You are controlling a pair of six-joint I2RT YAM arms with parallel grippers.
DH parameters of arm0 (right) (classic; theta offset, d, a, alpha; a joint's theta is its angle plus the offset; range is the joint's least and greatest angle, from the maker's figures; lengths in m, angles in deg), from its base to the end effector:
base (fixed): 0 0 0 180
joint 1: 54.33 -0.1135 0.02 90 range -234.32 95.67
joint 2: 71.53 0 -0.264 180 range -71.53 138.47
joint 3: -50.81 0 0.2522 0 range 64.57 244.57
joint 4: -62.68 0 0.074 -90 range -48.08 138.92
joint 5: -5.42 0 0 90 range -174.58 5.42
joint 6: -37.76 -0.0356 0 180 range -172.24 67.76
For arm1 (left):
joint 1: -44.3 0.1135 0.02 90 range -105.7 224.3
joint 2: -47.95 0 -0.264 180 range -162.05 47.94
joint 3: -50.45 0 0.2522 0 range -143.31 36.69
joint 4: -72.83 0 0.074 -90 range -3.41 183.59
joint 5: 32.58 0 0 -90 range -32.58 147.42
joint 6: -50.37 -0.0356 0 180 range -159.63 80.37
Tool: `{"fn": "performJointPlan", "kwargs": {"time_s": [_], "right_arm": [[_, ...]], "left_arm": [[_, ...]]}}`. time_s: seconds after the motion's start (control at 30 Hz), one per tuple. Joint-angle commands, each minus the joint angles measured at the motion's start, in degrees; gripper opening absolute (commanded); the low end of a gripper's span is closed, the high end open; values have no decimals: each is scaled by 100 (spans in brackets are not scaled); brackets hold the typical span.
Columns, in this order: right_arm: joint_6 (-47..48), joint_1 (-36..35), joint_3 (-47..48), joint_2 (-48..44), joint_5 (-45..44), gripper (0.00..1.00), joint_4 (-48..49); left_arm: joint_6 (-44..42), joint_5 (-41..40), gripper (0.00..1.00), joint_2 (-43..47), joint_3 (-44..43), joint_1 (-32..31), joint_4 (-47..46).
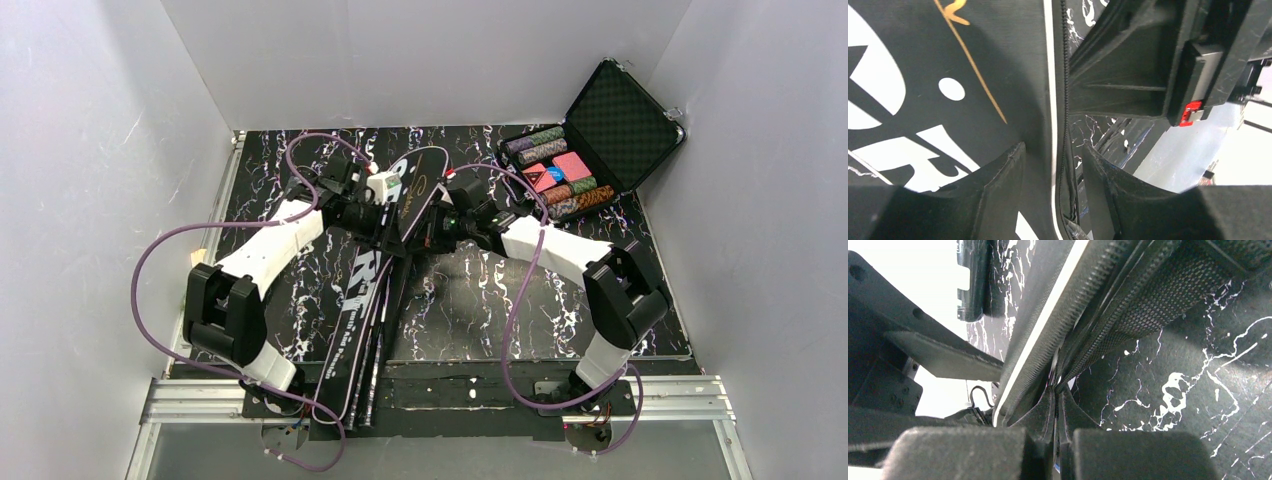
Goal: Pack up the badminton gear
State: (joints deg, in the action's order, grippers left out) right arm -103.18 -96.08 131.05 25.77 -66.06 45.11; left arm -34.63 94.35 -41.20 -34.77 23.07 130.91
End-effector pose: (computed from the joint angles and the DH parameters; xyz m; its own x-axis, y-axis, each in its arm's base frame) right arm 0.2784 0.2637 0.2401 -0.9088 0.1757 -0.3783 -0.1915 0.6299 0.7527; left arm 0.2866 -0.1343 0.2697 -0.8681 0.2625 -0.4213 0.4785 0.6684 -0.5694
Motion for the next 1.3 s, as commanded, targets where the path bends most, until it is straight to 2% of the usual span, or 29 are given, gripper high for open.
{"fn": "performJointPlan", "kwargs": {"time_s": [0.0,0.33,0.5,0.8,0.9,1.1,1.2,1.27], "right_arm": [[-105,-34,338,-451,257,1,-100],[-142,-34,908,-647,243,1,-912],[-180,-34,1193,-655,275,1,-1238],[-322,-34,1470,-683,252,1,-1413],[-287,-32,1490,-760,194,1,-1467],[-140,-29,1540,-841,9,1,-1584],[-87,-25,1487,-860,-70,1,-1647],[-74,-10,1399,-871,-81,5,-1662]], "left_arm": [[-190,266,44,303,-76,-482,-168],[-250,-481,44,372,67,-902,-216],[-454,-1110,44,564,193,-1266,-161],[-808,-1834,44,585,343,-1818,-67],[-849,-1925,38,479,335,-1836,6],[-923,-2162,0,469,334,-1840,96],[-946,-2124,0,596,295,-1835,155],[-932,-2054,0,666,247,-1838,178]]}}
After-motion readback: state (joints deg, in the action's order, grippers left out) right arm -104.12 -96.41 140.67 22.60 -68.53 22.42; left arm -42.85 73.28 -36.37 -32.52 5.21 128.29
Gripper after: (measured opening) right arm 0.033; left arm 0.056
